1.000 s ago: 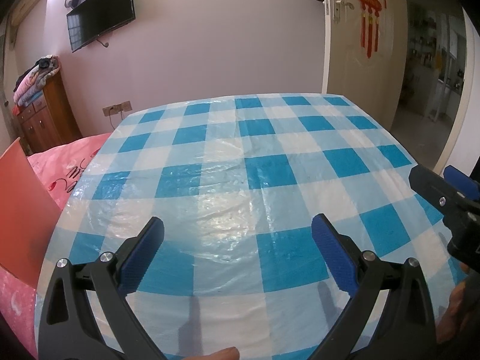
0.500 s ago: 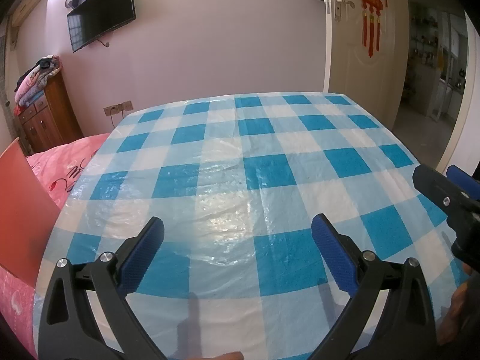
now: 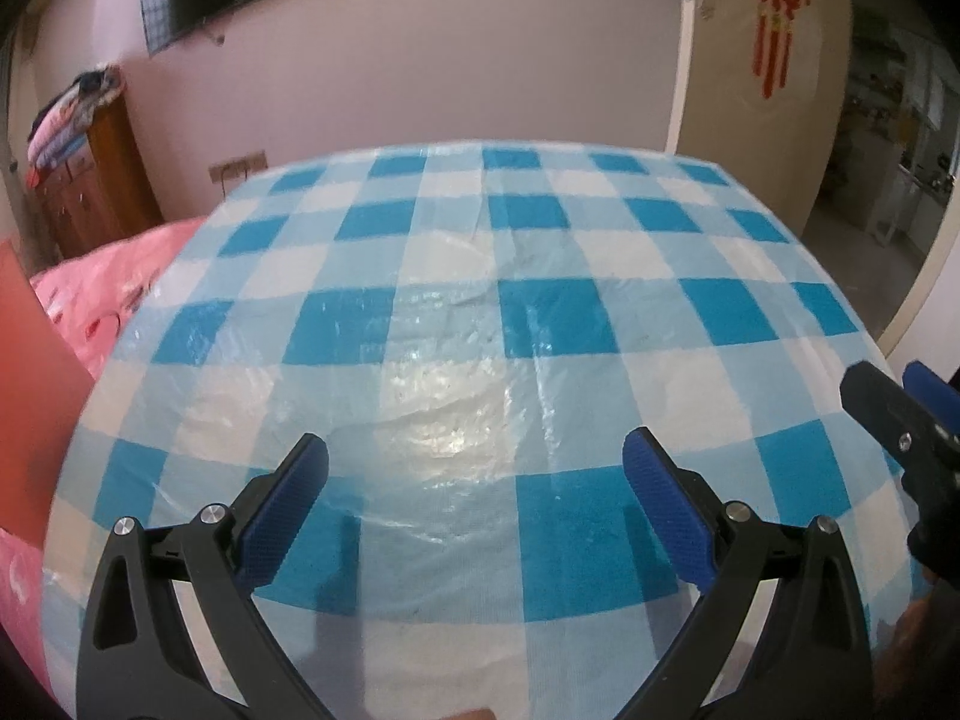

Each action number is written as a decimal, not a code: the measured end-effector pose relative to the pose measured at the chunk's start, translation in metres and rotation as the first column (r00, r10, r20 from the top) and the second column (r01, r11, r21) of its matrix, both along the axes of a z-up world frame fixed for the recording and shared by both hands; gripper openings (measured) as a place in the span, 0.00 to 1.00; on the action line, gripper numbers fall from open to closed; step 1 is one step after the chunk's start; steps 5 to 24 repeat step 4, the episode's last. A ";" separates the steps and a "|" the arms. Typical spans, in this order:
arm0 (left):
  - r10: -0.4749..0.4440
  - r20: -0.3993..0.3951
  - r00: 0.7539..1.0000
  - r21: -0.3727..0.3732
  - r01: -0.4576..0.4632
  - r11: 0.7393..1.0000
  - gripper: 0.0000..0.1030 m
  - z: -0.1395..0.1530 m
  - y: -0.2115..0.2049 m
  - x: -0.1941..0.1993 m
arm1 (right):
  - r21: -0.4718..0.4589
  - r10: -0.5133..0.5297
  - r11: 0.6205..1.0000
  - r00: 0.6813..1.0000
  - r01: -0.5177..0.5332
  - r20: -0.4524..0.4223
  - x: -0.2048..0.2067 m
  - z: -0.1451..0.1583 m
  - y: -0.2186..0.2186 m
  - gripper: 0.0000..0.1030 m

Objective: Collect trash

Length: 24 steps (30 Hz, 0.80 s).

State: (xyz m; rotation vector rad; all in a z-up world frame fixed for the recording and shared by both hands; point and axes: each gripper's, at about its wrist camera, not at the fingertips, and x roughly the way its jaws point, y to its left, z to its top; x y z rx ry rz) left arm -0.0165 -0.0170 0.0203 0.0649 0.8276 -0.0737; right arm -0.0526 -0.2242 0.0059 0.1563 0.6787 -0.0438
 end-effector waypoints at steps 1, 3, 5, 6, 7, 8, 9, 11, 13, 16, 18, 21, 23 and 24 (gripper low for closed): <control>0.008 -0.018 1.000 -0.001 -0.008 1.000 0.96 -0.003 0.000 0.003 | -0.005 0.000 1.000 1.000 0.000 -0.026 0.005 -0.003 0.000 0.95; 0.024 -0.045 0.999 -0.004 -0.025 1.000 0.96 -0.006 0.002 0.007 | -0.013 0.006 1.000 0.997 -0.007 -0.075 0.012 -0.009 0.002 0.95; 0.033 -0.059 0.998 -0.003 -0.033 0.999 0.96 -0.009 0.003 0.010 | -0.020 0.005 1.000 0.995 -0.007 -0.103 0.016 -0.013 0.003 0.95; 0.033 -0.059 0.998 -0.003 -0.033 0.999 0.96 -0.009 0.003 0.010 | -0.020 0.005 1.000 0.995 -0.007 -0.103 0.016 -0.013 0.003 0.95; 0.033 -0.059 0.998 -0.003 -0.033 0.999 0.96 -0.009 0.003 0.010 | -0.020 0.005 1.000 0.995 -0.007 -0.103 0.016 -0.013 0.003 0.95; 0.033 -0.059 0.998 -0.003 -0.033 0.999 0.96 -0.009 0.003 0.010 | -0.020 0.005 1.000 0.995 -0.007 -0.103 0.016 -0.013 0.003 0.95; 0.033 -0.059 0.998 -0.003 -0.033 0.999 0.96 -0.009 0.003 0.010 | -0.020 0.005 1.000 0.995 -0.007 -0.103 0.016 -0.013 0.003 0.95; 0.033 -0.059 0.998 -0.003 -0.033 0.999 0.96 -0.009 0.003 0.010 | -0.020 0.005 1.000 0.995 -0.007 -0.103 0.016 -0.013 0.003 0.95; 0.033 -0.059 0.998 -0.003 -0.033 0.999 0.96 -0.009 0.003 0.010 | -0.020 0.005 1.000 0.995 -0.007 -0.103 0.016 -0.013 0.003 0.95; 0.033 -0.059 0.998 -0.003 -0.033 0.999 0.96 -0.009 0.003 0.010 | -0.020 0.005 1.000 0.995 -0.007 -0.103 0.016 -0.013 0.003 0.95; 0.033 -0.059 0.998 -0.003 -0.033 0.999 0.96 -0.009 0.003 0.010 | -0.020 0.005 1.000 0.995 -0.007 -0.103 0.016 -0.013 0.003 0.95; 0.033 -0.059 0.998 -0.003 -0.033 0.999 0.96 -0.009 0.003 0.010 | -0.020 0.005 1.000 0.995 -0.007 -0.103 0.016 -0.013 0.003 0.95; 0.033 -0.059 0.998 -0.003 -0.033 0.999 0.96 -0.009 0.003 0.010 | -0.020 0.005 1.000 0.995 -0.007 -0.103 0.016 -0.013 0.003 0.95; 0.033 -0.059 0.998 -0.003 -0.033 0.999 0.96 -0.009 0.003 0.010 | -0.020 0.005 1.000 0.995 -0.007 -0.103 0.016 -0.013 0.003 0.95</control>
